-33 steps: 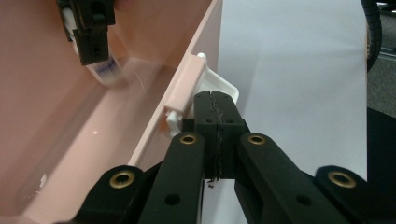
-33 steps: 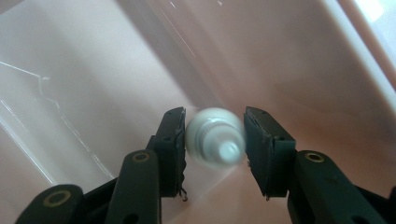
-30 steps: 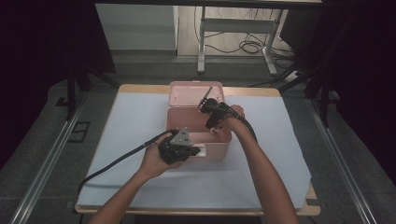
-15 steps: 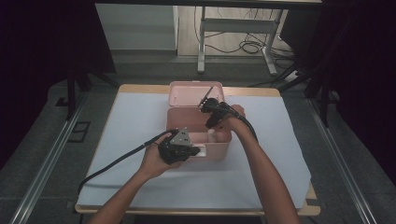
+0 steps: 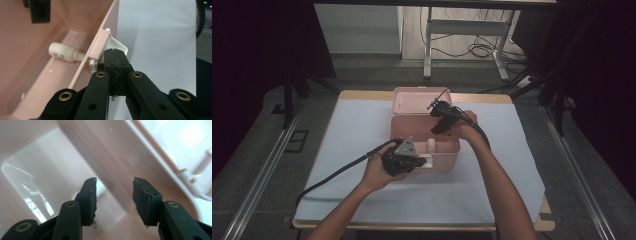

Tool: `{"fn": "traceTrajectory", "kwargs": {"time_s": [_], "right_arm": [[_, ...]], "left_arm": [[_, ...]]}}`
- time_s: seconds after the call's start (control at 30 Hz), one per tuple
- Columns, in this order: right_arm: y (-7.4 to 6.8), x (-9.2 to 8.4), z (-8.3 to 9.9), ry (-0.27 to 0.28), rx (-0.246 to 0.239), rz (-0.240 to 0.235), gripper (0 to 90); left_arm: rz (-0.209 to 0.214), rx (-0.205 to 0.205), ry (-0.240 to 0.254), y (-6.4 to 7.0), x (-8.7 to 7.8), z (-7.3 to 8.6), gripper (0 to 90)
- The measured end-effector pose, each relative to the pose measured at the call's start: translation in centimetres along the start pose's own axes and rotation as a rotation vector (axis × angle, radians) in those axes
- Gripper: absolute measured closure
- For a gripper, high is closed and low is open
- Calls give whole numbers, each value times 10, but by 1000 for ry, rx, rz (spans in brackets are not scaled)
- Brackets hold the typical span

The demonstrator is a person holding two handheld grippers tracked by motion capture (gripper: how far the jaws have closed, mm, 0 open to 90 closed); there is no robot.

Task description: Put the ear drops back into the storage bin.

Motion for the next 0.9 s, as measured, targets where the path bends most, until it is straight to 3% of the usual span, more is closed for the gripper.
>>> {"fn": "traceTrajectory", "kwargs": {"time_s": [0.13,0.23,0.6,0.9], "right_arm": [[-1,-12,-2,70,26,-14,515],[0,-20,0,99,43,-16,512],[9,-44,13,209,105,-34,492],[23,-56,27,239,159,-26,488]], "left_arm": [[1,-4,-1,0,0,0,900],[-2,11,-9,-1,-1,0,900],[-2,-4,-2,0,0,0,900],[-1,-5,-1,0,0,0,900]]}}
Point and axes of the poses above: each handheld gripper's, and its own axes: x roughly forward along the jaws, z roughly out of its underside, y roughly to its right, the point moved 6 cm from there along x, roughly forward along the jaws, and after that the axes turned 7 degrees about -z, right-handed, at the moved point
